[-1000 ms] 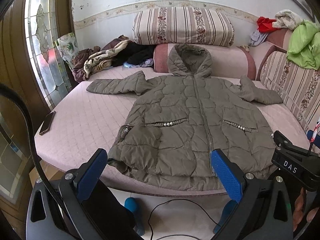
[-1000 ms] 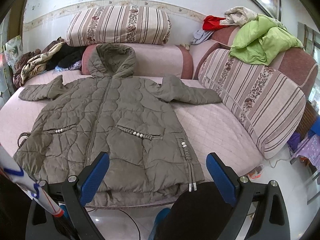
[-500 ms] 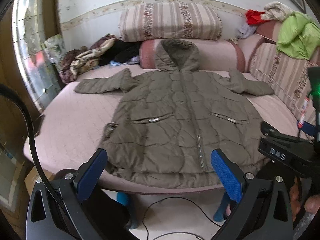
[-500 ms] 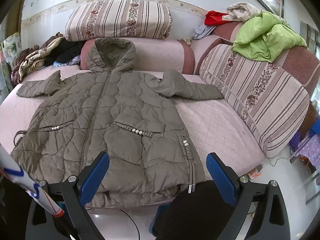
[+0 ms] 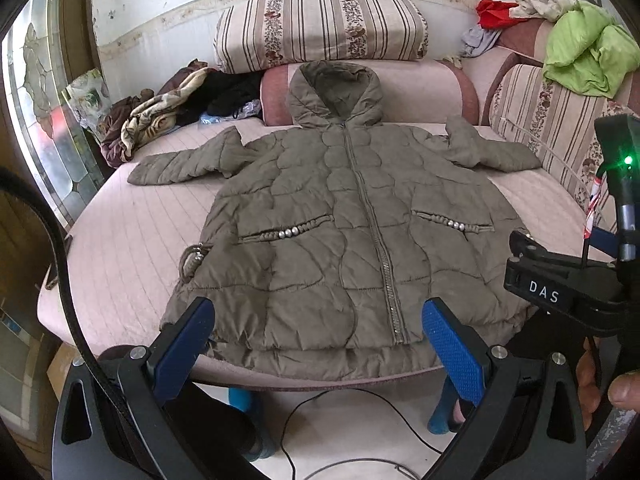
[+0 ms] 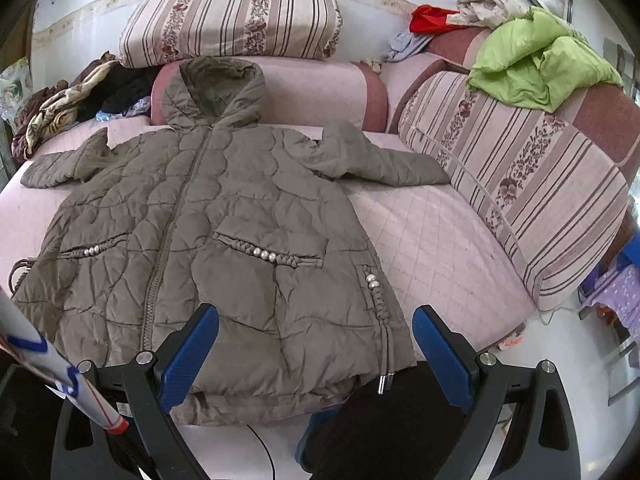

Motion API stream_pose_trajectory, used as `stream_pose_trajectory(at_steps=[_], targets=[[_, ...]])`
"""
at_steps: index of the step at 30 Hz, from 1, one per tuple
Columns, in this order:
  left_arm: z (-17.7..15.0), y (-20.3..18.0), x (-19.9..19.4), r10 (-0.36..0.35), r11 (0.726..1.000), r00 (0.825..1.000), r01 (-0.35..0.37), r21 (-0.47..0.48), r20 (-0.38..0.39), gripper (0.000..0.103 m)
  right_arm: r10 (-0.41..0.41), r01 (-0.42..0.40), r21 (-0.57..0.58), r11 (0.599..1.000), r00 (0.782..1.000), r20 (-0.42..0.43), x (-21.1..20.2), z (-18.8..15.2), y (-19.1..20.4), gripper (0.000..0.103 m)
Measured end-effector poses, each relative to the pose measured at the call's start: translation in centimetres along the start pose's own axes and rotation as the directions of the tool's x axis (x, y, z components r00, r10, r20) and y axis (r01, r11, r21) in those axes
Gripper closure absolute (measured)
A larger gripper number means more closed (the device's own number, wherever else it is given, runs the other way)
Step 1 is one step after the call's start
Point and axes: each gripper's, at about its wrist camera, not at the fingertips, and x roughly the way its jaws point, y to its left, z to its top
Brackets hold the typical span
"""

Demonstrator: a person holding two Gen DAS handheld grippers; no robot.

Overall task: Fold large clothes
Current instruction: 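Move the left gripper toward the coat sleeve nearest it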

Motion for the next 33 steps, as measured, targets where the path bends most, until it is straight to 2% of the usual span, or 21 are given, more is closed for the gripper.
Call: stream_pose_trajectory(at_steps=[22,33], targets=[[0.9,-0.4,1.5,-0.009,1.0,1.0,0.009,0.022,-0.014,0.0,-0.024,0.024,-0.018,1.0,1.0,-0.021,1.7,0.4,0.6,0.004],[0.9,-0.1,2.4,-0.01,1.0,1.0,0.011,0.023,-0.025,0.0,-0.078,0.076,-0.058,0.995,0.996,-0.034,2.3,0.4,1.3,0.004]])
